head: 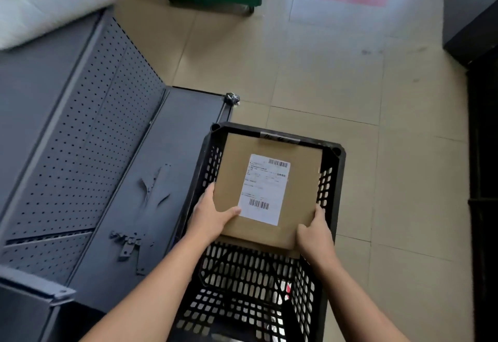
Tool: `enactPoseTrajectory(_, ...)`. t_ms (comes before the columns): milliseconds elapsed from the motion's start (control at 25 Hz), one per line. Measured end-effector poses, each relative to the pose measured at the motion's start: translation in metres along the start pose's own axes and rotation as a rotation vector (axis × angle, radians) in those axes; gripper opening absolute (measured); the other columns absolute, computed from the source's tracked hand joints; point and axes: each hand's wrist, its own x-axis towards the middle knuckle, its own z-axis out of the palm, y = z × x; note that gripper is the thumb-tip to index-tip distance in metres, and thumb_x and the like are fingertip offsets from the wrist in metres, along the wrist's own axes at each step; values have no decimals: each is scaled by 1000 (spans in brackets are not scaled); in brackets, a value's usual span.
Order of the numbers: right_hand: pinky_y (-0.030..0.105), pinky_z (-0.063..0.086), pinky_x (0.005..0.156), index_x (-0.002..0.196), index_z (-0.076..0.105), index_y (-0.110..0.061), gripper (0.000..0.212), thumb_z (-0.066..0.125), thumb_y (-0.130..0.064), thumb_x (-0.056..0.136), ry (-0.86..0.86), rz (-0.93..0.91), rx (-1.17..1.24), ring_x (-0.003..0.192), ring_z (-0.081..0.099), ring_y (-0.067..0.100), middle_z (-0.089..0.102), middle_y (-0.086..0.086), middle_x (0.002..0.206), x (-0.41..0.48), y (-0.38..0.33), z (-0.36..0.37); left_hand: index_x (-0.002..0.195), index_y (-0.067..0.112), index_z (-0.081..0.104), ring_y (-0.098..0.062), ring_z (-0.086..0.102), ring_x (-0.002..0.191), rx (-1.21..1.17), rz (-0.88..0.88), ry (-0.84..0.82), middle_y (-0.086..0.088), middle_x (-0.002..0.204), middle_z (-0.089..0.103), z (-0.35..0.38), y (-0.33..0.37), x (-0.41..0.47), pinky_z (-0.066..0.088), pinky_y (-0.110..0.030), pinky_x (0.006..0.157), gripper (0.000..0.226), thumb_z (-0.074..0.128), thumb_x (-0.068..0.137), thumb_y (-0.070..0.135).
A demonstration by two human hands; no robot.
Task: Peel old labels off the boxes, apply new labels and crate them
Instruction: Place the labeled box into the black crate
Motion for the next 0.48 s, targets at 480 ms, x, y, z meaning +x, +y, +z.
enactPoseTrajectory(480, 27, 46, 92, 133, 54, -27, 37, 44, -26, 97, 46, -654, -556, 122, 51, 10, 52, -11, 135, -131, -147, -83, 145, 29, 47, -13, 47, 134, 160, 289, 367, 9, 147, 50, -116, 92, -149, 44, -36, 105, 45, 51, 101, 35)
